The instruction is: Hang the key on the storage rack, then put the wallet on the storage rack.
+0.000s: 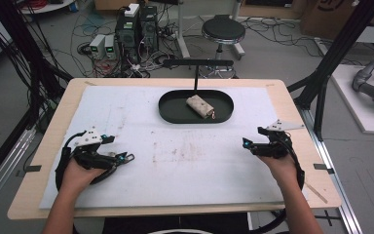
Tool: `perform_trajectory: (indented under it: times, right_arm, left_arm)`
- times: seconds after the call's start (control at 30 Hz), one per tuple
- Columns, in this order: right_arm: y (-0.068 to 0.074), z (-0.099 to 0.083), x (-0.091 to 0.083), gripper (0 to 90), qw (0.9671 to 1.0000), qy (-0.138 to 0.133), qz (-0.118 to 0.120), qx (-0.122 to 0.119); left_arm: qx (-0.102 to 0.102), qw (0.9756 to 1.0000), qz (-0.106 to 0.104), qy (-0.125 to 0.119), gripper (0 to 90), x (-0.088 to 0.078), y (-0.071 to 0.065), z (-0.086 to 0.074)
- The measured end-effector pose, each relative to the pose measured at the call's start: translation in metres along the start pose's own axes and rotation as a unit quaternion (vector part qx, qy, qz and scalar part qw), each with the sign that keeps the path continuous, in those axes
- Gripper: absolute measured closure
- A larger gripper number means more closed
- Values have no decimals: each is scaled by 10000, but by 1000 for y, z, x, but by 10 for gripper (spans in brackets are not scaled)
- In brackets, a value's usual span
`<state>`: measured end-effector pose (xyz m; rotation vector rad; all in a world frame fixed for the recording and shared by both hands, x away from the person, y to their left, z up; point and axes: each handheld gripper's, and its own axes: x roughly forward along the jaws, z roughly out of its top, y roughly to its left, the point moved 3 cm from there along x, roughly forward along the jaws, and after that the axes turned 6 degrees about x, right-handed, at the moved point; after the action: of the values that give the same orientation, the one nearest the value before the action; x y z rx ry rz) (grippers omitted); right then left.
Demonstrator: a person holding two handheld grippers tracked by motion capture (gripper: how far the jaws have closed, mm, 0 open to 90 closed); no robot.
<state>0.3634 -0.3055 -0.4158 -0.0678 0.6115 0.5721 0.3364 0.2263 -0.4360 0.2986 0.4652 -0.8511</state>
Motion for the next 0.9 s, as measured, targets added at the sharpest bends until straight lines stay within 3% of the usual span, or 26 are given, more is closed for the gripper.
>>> perform_trajectory:
  times: [0.03,0.23,0.6,0.9]
  right_arm:
    - [-1,-9,-1,205,9999,-95,-4,49]
    - [-2,-24,4,205,9998,-147,-32,102]
    - [-7,-27,5,193,9995,-195,-156,175]
    - [-7,-27,4,193,9995,-216,-150,185]
  left_arm:
    - [-1,10000,8,-3,187,0,0,0]
    - [13,10000,-27,-48,187,2,0,1]
    - [-63,9998,-99,-166,187,0,1,1]
    - [21,10000,-46,-44,187,1,1,1]
